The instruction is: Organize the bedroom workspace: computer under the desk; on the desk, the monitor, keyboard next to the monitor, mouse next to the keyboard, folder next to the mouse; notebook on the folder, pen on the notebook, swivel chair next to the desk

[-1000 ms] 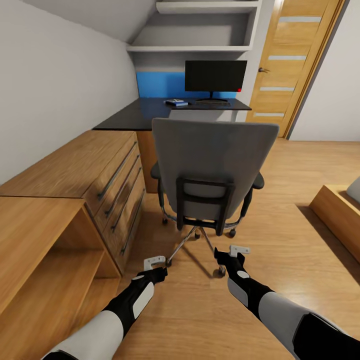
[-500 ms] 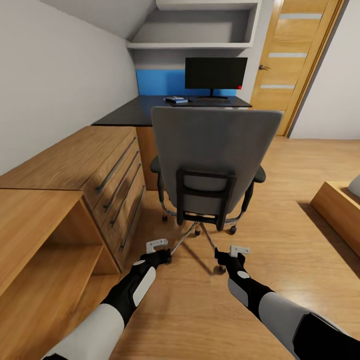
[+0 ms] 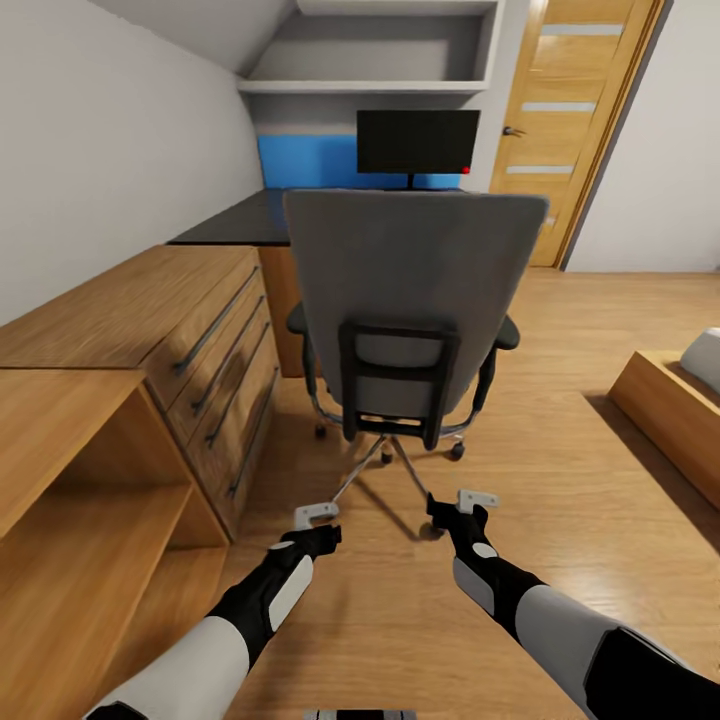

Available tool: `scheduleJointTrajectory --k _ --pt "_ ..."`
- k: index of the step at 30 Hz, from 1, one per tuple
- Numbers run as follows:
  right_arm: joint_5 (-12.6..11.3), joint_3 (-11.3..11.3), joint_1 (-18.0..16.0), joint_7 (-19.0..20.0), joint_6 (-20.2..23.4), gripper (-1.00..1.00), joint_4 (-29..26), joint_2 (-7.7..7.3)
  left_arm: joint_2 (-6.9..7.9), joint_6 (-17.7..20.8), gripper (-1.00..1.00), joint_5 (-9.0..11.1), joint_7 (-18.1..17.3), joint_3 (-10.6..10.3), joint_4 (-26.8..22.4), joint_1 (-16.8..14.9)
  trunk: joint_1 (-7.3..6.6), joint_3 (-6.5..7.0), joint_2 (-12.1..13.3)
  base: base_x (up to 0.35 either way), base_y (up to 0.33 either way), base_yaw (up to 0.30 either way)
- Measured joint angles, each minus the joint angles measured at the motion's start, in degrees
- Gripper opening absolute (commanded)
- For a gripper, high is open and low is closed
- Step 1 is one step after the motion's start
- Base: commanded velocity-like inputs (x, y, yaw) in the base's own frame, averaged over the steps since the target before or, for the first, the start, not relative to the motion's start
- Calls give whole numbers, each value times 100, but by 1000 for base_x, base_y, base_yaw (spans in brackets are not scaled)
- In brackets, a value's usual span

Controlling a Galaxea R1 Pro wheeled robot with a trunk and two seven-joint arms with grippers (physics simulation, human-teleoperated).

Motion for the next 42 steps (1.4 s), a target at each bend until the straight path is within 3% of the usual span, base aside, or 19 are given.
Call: scheduleJointTrajectory --k 6,9,18,31,38,39,42 --pt "8 12 2 4 -13 100 -3 10 0 -2 100 -2 0 -1 -23 3 132 -106 -241 0 0 -31" --pt "11 23 7 12 -19 100 -14 22 0 -8 100 -2 0 1 -35 4 140 -172 -246 0 0 -4" --pt "44 26 16 46 -48 100 -24 30 0 -74 100 -2 -5 5 -171 4 140 -172 -246 0 0 -1" --pt "40 27 26 54 -674 100 -30 24 0 -161 100 -4 1 -3 -177 0 140 -172 -246 0 0 0" --pt "35 27 26 53 -705 100 -31 29 0 -161 100 -7 1 -3 -179 1 140 -172 -246 0 0 0" --pt "44 32 28 33 -715 100 -29 102 0 -161 100 -6 1 -4 -177 0 140 -166 -246 0 0 0" --pt "44 28 34 26 -718 100 -27 126 0 -161 100 -7 1 -3 -177 2 140 -142 -246 0 0 0"
